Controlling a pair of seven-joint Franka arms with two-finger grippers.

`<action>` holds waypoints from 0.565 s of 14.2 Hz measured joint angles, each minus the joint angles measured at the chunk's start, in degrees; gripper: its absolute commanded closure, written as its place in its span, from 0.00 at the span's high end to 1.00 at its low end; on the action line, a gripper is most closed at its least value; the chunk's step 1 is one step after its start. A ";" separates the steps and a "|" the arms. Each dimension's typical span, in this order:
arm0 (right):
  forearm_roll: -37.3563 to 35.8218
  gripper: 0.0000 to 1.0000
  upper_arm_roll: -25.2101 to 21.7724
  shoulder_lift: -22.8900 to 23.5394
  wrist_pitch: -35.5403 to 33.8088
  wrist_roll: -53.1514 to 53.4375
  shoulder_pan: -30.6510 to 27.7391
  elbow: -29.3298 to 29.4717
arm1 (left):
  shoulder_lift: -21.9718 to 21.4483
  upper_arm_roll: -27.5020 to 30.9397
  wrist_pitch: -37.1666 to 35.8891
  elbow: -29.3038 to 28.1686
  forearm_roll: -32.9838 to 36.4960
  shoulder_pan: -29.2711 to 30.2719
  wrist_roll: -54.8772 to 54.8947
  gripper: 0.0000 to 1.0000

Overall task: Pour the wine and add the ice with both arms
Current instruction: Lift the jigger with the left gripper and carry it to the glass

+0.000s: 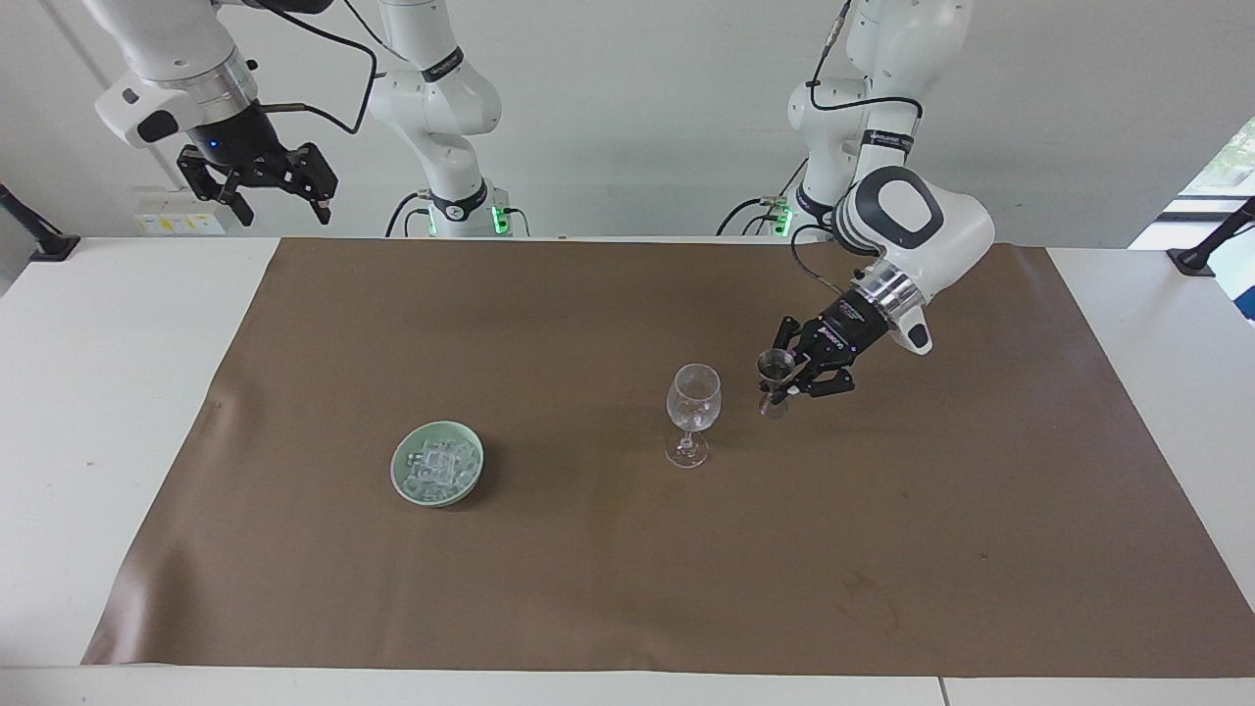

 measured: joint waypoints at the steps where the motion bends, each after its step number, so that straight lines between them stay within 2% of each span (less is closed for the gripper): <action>1: 0.00 1.00 0.00 0.00 0.00 0.00 0.00 0.00 | -0.04 -0.04 0.59 0.00 0.00 -0.55 -0.03 0.00; 8: 0.00 1.00 0.00 0.00 0.00 0.00 0.00 0.00 | -0.12 -0.09 5.90 0.49 1.16 -3.29 -0.04 0.00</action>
